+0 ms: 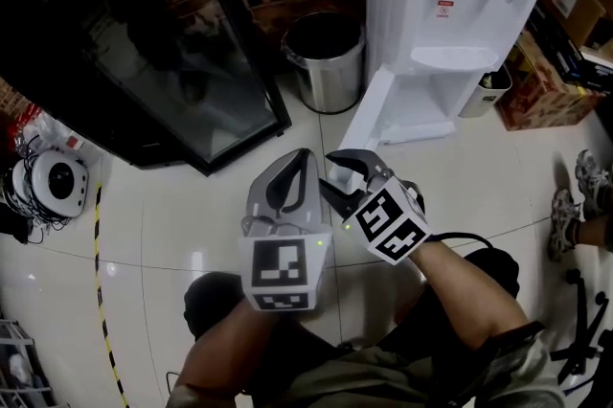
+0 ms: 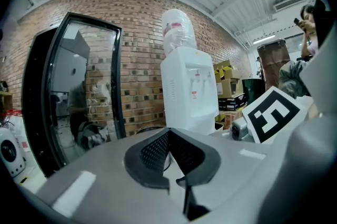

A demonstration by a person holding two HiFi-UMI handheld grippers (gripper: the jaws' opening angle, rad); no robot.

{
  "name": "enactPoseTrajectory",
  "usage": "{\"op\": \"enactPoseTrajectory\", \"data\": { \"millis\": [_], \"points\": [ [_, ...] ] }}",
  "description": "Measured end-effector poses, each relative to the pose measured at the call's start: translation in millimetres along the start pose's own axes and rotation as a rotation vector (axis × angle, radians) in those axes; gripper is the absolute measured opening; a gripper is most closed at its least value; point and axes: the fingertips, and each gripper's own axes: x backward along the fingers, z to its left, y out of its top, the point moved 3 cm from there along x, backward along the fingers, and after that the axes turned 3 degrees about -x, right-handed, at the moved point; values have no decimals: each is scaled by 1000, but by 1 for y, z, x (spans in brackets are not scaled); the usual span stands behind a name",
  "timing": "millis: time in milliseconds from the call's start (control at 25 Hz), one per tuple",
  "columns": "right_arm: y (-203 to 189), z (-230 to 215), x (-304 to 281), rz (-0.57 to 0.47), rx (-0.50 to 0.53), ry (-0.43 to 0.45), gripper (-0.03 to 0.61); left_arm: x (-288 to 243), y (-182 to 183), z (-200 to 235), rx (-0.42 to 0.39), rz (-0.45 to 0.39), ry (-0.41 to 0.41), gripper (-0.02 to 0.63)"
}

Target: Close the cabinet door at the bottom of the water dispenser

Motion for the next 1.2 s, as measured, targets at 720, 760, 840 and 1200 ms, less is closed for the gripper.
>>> {"op": "enactPoseTrajectory", "data": {
  "millis": [720,760,840,1200],
  "points": [
    [-50,-1,17,166,-59,-13,137,-3,5,-15,18,-21,-46,1],
    [-52,-3,22,168,-83,-17,132,-4,7,-19,21,-25,-54,1],
    [-58,-9,35,174,-124,-30,115,-7,11,-26,26,-37,-72,1],
    [-98,-46,102,194,-268,-129,87,-35,13,-67,21,-33,-146,2]
  ]
}}
